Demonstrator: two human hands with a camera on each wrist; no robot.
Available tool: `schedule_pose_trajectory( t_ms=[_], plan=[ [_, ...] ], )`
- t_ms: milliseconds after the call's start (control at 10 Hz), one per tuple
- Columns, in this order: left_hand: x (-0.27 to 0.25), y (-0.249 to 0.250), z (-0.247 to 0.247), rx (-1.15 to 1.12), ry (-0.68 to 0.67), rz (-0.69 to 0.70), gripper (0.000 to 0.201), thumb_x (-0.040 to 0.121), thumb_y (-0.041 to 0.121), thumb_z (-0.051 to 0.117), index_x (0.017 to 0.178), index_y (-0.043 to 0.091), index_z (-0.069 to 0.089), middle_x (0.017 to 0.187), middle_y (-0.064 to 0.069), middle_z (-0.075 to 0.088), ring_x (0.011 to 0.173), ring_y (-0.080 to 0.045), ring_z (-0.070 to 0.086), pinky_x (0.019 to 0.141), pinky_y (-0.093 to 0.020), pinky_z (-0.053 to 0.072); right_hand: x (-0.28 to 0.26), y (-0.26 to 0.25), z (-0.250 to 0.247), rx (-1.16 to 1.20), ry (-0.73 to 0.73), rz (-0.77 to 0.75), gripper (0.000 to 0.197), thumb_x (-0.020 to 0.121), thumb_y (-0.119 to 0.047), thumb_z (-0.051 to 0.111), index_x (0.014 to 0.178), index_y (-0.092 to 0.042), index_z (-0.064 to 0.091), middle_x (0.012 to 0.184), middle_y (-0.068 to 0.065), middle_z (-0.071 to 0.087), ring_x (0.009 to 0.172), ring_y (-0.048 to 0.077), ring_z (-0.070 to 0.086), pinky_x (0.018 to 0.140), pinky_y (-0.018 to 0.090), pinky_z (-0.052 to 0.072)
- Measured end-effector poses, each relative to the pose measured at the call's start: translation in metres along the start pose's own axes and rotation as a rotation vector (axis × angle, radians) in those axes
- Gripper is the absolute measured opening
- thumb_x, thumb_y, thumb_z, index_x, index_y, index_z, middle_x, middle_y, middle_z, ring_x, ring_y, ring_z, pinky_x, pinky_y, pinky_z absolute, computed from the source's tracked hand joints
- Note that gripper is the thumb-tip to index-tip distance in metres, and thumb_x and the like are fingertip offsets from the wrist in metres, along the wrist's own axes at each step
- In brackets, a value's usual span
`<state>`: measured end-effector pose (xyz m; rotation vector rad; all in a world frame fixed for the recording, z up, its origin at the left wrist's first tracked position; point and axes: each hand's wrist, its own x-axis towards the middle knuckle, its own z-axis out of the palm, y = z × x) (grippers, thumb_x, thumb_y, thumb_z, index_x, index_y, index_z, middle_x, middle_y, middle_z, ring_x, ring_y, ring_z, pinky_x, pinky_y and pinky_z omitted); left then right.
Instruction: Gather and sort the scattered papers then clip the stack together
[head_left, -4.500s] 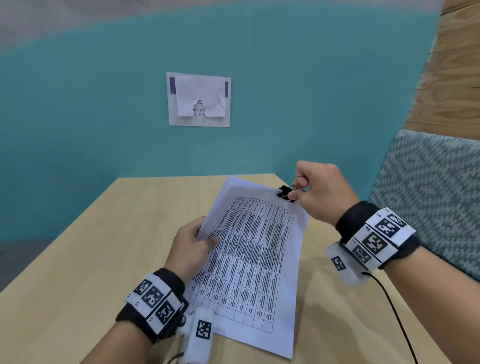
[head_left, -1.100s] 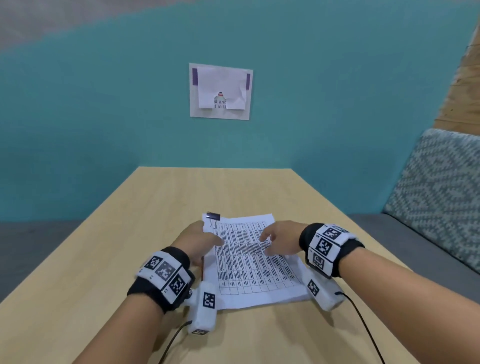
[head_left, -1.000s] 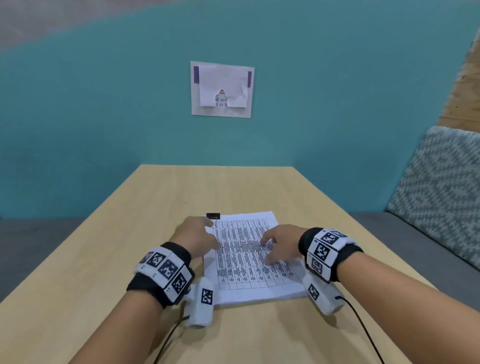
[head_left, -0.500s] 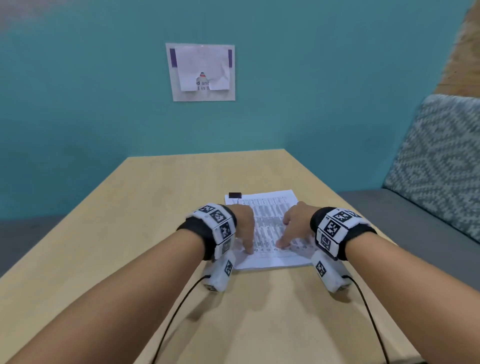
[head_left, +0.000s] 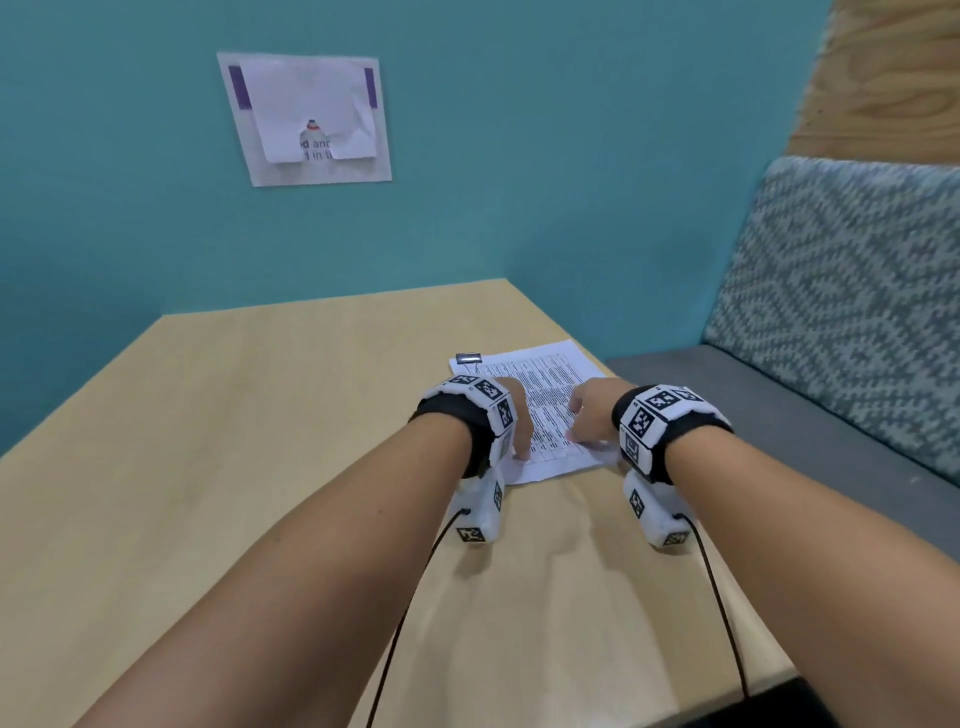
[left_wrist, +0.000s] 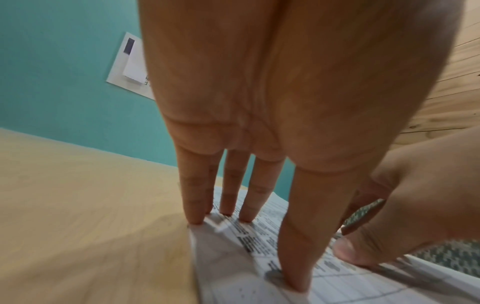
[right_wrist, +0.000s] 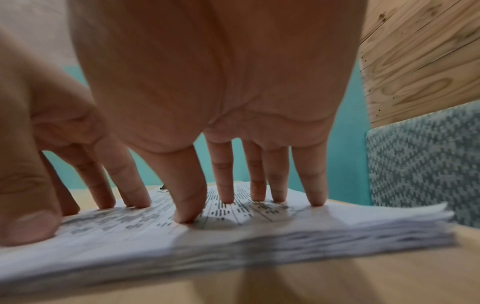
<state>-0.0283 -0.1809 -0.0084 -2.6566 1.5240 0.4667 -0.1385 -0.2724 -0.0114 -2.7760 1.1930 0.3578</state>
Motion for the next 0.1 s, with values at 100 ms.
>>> schedule_pose_trajectory(
  t_ms=[100],
  plan=[
    [0.0055,-0.0063,0.0071,-0.068,0.07,-0.006,0.037,0.083,0.035,0.084,0.071,0.018,0.054,0.093,-0.003,0.064,0.087,-0.021,0.058,0.079,-0.03,0.05,-0.0011,-0.0032,0.0018,0.057,0.052,-0.04,0.047,0.093,-0.03,0.062,0.138,-0.015,0.058,0.14,0.005,0.06,0.125,0.025,0.059,0.103,0.033,0.049]
  ],
)
